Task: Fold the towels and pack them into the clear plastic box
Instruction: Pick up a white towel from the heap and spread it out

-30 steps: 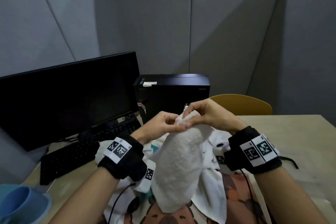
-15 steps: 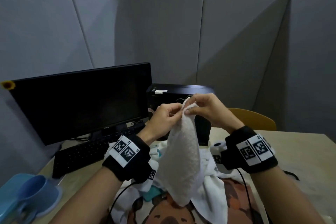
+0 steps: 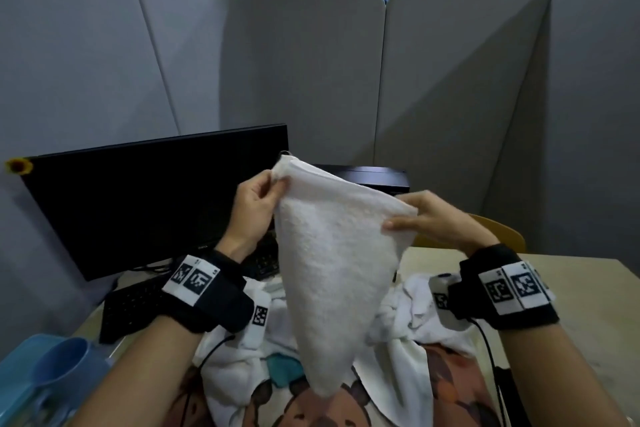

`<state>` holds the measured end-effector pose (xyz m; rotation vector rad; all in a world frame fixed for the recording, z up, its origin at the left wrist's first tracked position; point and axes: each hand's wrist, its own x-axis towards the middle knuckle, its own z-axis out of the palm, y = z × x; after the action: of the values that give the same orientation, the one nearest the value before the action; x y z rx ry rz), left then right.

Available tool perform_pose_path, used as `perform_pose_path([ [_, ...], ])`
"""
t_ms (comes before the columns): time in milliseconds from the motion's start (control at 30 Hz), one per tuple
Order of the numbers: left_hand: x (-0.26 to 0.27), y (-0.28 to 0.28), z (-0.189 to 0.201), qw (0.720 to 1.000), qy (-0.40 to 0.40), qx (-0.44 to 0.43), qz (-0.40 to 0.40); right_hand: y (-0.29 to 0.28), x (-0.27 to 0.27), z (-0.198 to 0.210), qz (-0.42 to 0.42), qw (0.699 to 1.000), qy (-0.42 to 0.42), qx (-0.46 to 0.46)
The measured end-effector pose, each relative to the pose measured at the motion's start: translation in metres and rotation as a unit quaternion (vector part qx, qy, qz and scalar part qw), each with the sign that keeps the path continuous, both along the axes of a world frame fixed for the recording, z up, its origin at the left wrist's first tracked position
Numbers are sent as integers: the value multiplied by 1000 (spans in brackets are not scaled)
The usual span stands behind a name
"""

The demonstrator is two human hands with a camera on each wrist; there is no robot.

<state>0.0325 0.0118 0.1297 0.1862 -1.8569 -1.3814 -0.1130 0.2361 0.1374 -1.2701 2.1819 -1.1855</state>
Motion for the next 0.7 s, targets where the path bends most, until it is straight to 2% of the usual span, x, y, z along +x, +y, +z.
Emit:
perform_pose_path([
  [133, -5, -11, -19, 997, -66, 32, -15, -4, -4, 5, -60, 995, 51, -66],
  [233, -17, -21, -18, 997, -29, 64, 17, -15, -6, 12, -113, 981, 75, -137],
  [300, -23, -21, -13, 998, -19, 58, 12, -18, -5, 18, -139, 972, 98, -160],
  [433, -12, -6, -4, 996, 19, 55, -64, -4, 9, 25, -120, 962, 61, -237],
  [500, 5, 0, -10, 989, 1, 75, -128, 14, 22, 16, -91, 964, 36, -248],
  [600, 33, 1, -48, 966, -98, 78, -228, 42, 40, -21, -22, 983, -24, -183],
  [667, 49, 7, -89, 927, -228, 66, -290, 59, 49, -66, 0, 994, -85, -66],
  [700, 56, 11, -113, 898, -296, 71, -318, 66, 54, -93, 8, 994, -109, 12],
])
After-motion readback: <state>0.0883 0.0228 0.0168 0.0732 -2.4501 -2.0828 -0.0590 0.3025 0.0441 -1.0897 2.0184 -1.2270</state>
